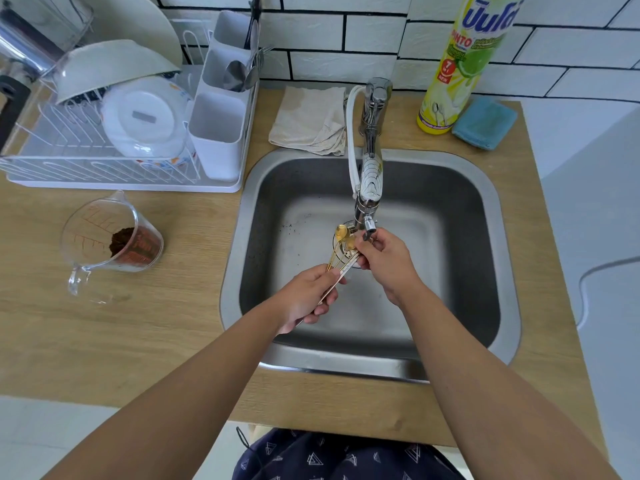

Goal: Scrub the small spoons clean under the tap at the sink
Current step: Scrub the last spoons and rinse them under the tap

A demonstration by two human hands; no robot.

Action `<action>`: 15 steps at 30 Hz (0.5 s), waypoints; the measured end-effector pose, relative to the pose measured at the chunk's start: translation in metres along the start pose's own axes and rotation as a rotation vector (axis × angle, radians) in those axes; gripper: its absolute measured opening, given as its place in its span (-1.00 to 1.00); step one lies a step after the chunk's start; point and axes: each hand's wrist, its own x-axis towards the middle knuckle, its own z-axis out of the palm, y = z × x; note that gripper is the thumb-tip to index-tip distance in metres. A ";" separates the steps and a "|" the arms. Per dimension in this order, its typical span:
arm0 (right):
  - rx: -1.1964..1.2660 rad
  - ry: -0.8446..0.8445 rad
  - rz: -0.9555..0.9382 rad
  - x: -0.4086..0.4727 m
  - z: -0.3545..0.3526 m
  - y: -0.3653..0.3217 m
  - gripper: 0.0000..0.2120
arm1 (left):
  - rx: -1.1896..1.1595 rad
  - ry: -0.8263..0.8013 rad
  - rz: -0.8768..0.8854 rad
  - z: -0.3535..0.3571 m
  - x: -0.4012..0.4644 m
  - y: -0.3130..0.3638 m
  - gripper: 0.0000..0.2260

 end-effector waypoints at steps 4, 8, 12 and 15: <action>-0.002 -0.040 0.024 -0.002 0.000 -0.001 -0.85 | 0.000 0.021 0.004 0.000 0.000 -0.002 -0.69; -0.025 -0.033 0.009 -0.002 0.003 -0.001 -0.84 | 0.003 0.048 0.020 0.002 0.000 -0.004 -0.70; 0.044 0.002 0.023 -0.001 0.005 -0.003 -0.91 | -0.009 0.055 0.031 0.006 0.001 -0.003 -0.68; 0.103 -0.061 0.025 -0.001 0.006 -0.007 -0.85 | -0.016 0.063 0.050 0.005 0.000 -0.004 -0.69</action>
